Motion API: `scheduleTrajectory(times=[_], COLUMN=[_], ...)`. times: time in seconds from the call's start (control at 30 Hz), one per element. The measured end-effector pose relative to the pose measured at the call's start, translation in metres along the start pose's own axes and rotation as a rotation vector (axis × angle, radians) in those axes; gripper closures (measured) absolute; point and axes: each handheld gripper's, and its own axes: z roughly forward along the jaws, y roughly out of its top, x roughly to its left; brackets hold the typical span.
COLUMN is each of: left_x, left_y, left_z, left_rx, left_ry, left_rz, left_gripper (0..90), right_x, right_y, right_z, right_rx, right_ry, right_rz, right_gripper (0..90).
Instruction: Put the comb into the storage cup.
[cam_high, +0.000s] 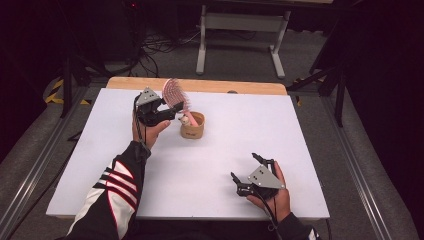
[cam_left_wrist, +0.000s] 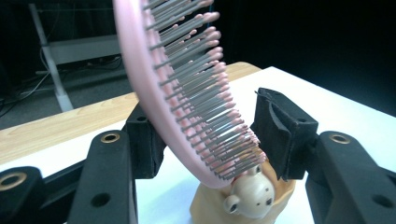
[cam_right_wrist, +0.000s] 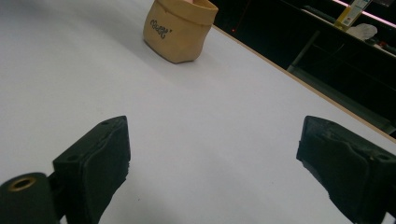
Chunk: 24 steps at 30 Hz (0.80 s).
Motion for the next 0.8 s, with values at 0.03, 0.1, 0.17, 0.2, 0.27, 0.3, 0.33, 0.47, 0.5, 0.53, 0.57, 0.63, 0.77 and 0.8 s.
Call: scheduleTrajectory(times=[0.03,0.1,0.17,0.2,0.27,0.3,0.33,0.47,0.5,0.53,0.57,0.63,0.77,0.8], left_x=[0.001,0.003,0.004,0.005,0.007,0.007,0.008,0.013,0.014,0.014,0.015,0.015,0.017,0.018], left_y=[-0.001,-0.002,-0.002,-0.003,-0.004,-0.004,-0.005,-0.008,-0.008,-0.009,-0.01,-0.011,-0.013,-0.014], left_z=[0.0,-0.001,-0.002,-0.002,-0.003,-0.003,-0.004,-0.005,-0.005,-0.006,-0.006,-0.007,-0.008,-0.009], left_rx=[0.002,0.006,0.013,0.011,0.012,0.013,0.014,0.018,0.017,0.016,0.017,0.017,0.019,0.02], left_ry=[0.001,-0.001,-0.004,0.0,0.004,0.006,0.006,0.012,0.014,0.012,0.02,0.027,0.016,0.015], left_rz=[-0.003,-0.009,-0.003,-0.005,-0.005,-0.01,-0.015,-0.023,-0.023,-0.031,-0.029,-0.028,-0.036,-0.035], left_gripper=[47.0,47.0,47.3,47.2,47.4,47.4,47.4,47.5,47.4,47.3,47.2,46.7,46.4,46.4], right_x=[0.0,0.0,0.0,0.0,0.001,0.0,0.0,0.001,0.001,0.001,0.001,0.001,0.001,0.001], right_y=[0.0,0.0,0.0,0.0,0.0,0.0,0.0,0.0,0.0,0.0,0.0,0.0,0.0,0.0], right_z=[0.0,0.0,0.0,0.0,0.0,0.0,0.0,0.0,0.0,0.0,0.0,0.0,0.0,0.001], right_rx=[0.0,0.001,0.003,0.004,0.003,0.004,0.004,0.005,0.004,0.004,0.003,0.003,0.007,0.007], right_ry=[-0.001,-0.001,-0.001,-0.002,-0.002,-0.002,-0.002,-0.003,-0.003,-0.003,-0.003,-0.003,-0.004,-0.004], right_rz=[-0.001,-0.001,-0.002,-0.004,-0.004,-0.005,-0.005,-0.006,-0.006,-0.006,-0.006,-0.004,-0.006,-0.007], right_gripper=[9.9,9.9,9.9,9.9,9.9,9.9,9.9,9.9,9.9,9.9,9.9,10.0,10.0,9.9])
